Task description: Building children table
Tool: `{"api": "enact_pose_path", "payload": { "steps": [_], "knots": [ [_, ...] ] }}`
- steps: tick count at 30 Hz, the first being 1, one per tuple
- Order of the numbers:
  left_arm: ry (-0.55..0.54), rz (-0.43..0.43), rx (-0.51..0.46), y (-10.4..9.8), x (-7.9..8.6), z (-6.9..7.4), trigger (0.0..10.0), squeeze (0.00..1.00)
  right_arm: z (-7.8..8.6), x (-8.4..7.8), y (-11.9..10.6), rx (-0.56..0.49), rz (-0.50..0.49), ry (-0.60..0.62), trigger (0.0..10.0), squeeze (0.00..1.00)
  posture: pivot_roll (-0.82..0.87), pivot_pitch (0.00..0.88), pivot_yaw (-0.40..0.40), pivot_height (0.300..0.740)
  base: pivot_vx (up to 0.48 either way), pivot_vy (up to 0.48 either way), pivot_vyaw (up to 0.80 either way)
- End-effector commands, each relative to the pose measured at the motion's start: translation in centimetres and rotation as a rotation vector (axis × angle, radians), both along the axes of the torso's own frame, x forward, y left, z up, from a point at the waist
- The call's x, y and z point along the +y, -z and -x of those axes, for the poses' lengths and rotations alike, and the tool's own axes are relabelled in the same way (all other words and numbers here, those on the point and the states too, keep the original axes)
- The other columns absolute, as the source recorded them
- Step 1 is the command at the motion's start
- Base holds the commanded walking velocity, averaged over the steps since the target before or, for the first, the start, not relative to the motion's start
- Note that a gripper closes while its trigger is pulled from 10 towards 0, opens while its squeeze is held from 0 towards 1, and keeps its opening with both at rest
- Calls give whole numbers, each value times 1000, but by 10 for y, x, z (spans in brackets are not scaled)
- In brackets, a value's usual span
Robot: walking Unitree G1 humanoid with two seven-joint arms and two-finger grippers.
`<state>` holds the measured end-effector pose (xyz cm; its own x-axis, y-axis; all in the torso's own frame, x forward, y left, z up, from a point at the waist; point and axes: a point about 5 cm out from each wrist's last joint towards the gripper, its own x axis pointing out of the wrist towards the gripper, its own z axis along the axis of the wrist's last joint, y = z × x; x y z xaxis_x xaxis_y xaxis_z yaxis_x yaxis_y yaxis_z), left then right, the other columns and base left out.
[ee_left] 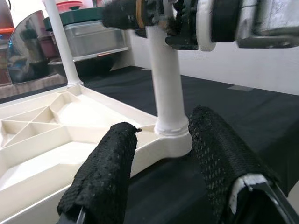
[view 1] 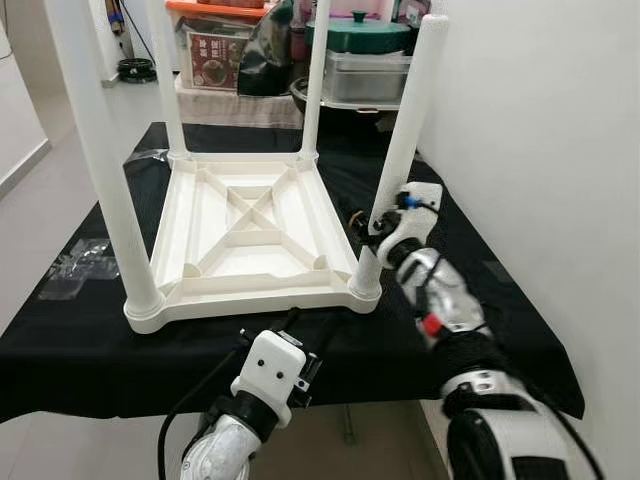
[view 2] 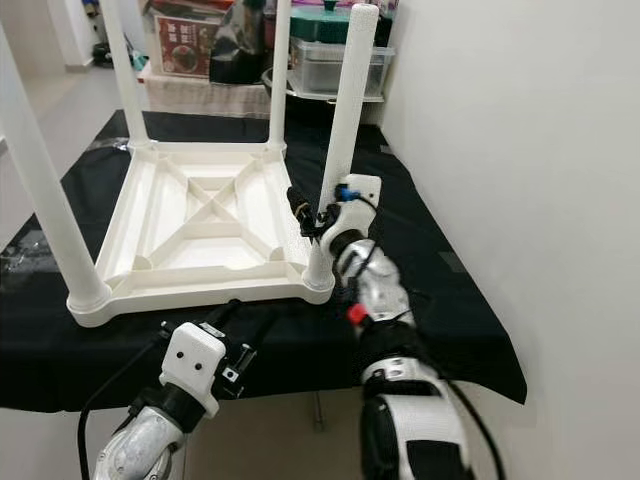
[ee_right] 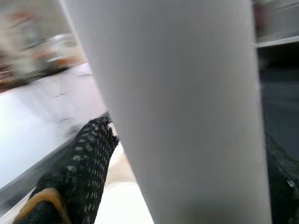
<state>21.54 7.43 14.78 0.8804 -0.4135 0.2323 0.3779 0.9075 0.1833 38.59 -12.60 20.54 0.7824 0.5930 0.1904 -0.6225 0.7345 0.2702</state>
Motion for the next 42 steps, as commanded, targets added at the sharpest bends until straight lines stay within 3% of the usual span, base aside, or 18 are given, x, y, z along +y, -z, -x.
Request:
{"api": "enact_pose_path", "payload": {
  "steps": [1,5,9,10,12,13,14,18,20,25,26,27,29,30,32,40,41,42],
  "knots": [
    [-3,-12,15,3,0,-1,10000,0,14,12,-8,-52,-20,-342,10000,0,91,17,-113,740,0,0,0],
    [-5,-12,16,3,0,-1,10000,0,25,18,-10,-94,43,-593,10000,0,96,18,-115,740,0,0,0],
    [-6,-13,15,2,1,0,10000,0,22,41,-3,-97,185,-663,10000,0,98,22,-115,740,0,0,0],
    [-6,-13,17,3,1,0,10000,0,20,47,0,-96,222,-653,8235,0,97,23,-114,740,0,0,0],
    [-6,-13,18,3,1,0,10000,0,19,51,1,-96,245,-647,8235,0,98,22,-116,740,0,0,0],
    [-6,-13,18,3,1,0,10000,0,19,52,1,-93,249,-655,5686,0,98,22,-116,740,0,0,0],
    [-7,-13,18,2,1,0,10000,0,14,55,3,-94,278,-563,0,0,100,24,-117,740,0,0,0],
    [-7,-12,18,2,1,0,10000,0,5,57,2,-84,273,-395,0,0,100,24,-117,740,0,0,0],
    [-6,-13,18,3,0,0,10000,0,-4,46,0,-48,224,-199,0,0,100,15,-118,740,0,0,0],
    [-6,-13,18,3,0,0,10000,0,-10,35,-2,-37,216,-18,0,0,98,14,-117,740,0,0,0],
    [-5,-13,19,3,0,0,10000,0,-16,24,-1,-7,216,142,0,0,88,13,-110,740,0,0,0],
    [-5,-13,19,3,0,0,10000,0,-16,24,-1,-7,216,142,0,0,88,13,-110,740,0,0,0],
    [-3,-16,20,3,1,0,10000,0,-18,-5,6,85,228,608,0,0,85,10,-109,740,0,0,0],
    [-3,-16,20,3,1,0,10000,0,-18,-5,6,85,228,608,0,0,85,10,-109,740,0,0,0],
    [-3,-20,19,4,1,-1,10000,0,-7,-17,15,171,192,887,0,0,87,6,-110,740,0,0,0],
    [-3,-23,20,4,0,0,10000,0,4,0,23,246,102,939,0,0,88,3,-107,740,0,0,0],
    [-3,-24,21,5,0,0,10000,0,4,9,20,212,90,891,10000,0,85,0,-105,740,0,0,0],
    [-2,-24,22,5,0,0,10000,0,3,18,17,165,76,815,10000,1000,83,0,-106,740,0,0,0]
  ]
}}
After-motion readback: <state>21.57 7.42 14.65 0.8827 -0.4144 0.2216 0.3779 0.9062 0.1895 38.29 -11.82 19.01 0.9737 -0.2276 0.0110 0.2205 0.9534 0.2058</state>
